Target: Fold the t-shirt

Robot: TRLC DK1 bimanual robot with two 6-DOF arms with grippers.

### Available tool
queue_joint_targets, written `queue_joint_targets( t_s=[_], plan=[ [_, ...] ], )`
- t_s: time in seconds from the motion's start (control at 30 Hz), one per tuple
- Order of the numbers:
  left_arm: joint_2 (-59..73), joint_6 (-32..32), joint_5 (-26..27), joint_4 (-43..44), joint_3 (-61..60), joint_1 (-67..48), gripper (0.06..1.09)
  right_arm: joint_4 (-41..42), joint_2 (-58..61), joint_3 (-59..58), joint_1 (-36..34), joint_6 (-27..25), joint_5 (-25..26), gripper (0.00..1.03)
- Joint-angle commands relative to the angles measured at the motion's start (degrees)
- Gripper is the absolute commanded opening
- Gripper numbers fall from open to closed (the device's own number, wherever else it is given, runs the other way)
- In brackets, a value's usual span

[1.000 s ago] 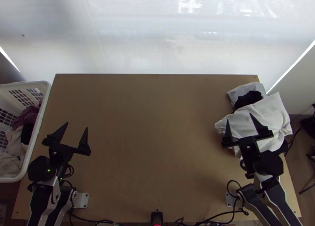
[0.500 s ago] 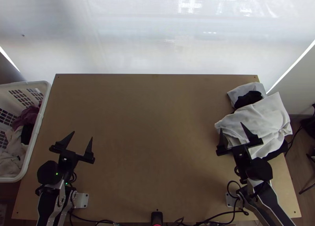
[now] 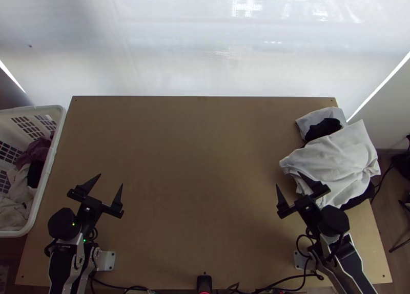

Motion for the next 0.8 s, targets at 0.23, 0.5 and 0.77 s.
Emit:
queue_joint_targets(
  t_s=[0.23, 0.5, 0.77],
  plan=[
    [-0.01, 4.53, 2.09, -2.44, -0.1, 0.51, 1.04, -8.82, -9.48, -0.14, -0.87, -2.22, -7.68, 0.99],
    [-0.1, 5.05, 2.18, -3.58, 0.08, 0.43, 1.04, -8.82, -9.48, -0.14, -0.79, -2.22, -7.77, 0.99],
    [-0.1, 5.14, 2.18, -3.58, 0.08, 0.51, 1.04, -8.82, -9.48, -0.14, -0.79, -2.22, -7.77, 0.99]
  ],
)
